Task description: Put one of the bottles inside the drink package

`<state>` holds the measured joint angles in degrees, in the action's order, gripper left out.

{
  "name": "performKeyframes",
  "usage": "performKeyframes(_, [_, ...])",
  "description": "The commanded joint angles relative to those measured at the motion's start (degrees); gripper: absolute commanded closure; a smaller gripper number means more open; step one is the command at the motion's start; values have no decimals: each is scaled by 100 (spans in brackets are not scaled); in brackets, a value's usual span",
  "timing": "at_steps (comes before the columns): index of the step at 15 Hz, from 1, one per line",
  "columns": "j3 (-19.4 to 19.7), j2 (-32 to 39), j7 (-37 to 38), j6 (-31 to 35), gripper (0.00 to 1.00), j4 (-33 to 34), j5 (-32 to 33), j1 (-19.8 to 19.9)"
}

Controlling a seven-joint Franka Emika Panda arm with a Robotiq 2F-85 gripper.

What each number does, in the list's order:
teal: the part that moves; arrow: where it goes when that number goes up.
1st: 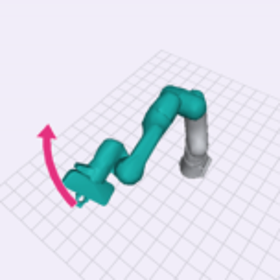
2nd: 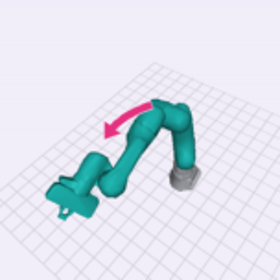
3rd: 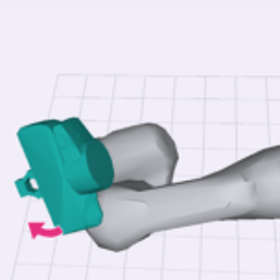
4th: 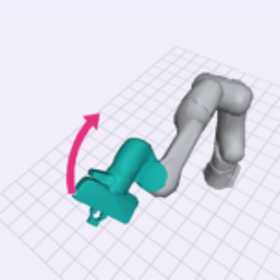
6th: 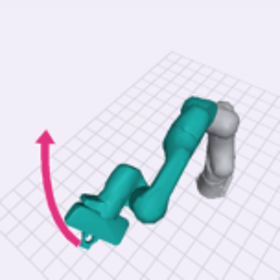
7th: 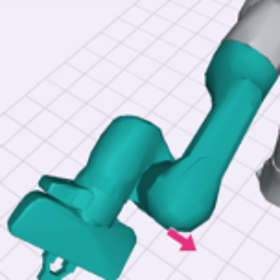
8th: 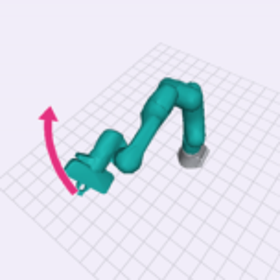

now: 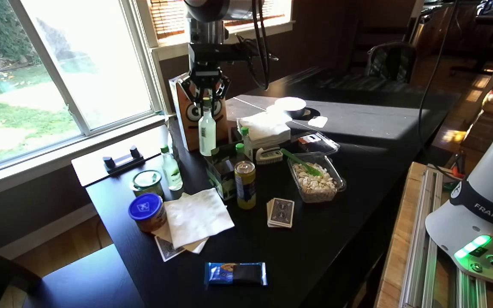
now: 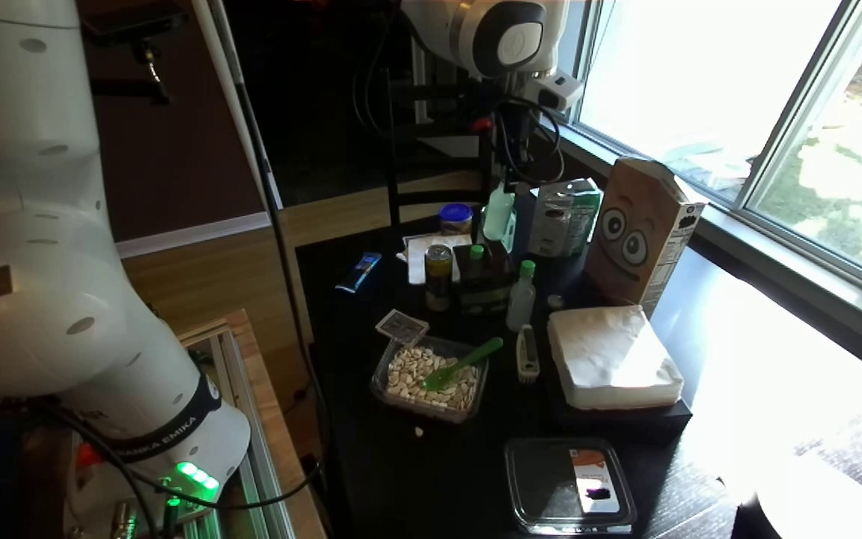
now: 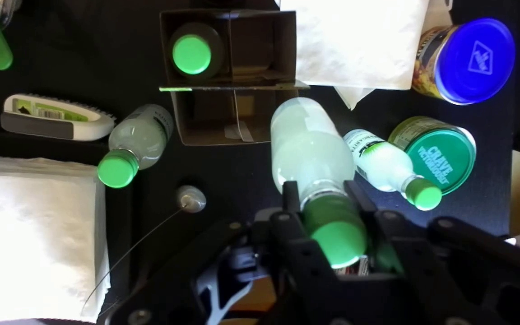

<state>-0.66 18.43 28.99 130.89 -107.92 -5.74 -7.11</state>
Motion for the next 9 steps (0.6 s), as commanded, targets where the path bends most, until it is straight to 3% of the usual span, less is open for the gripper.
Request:
performKeyframes(1, [194, 8, 571, 277, 93, -58, 510, -199])
performKeyframes(5, [296, -8, 889, 196, 93, -71, 1027, -282])
performKeyframes(9, [206, -67, 785, 129, 93, -129, 1044, -281])
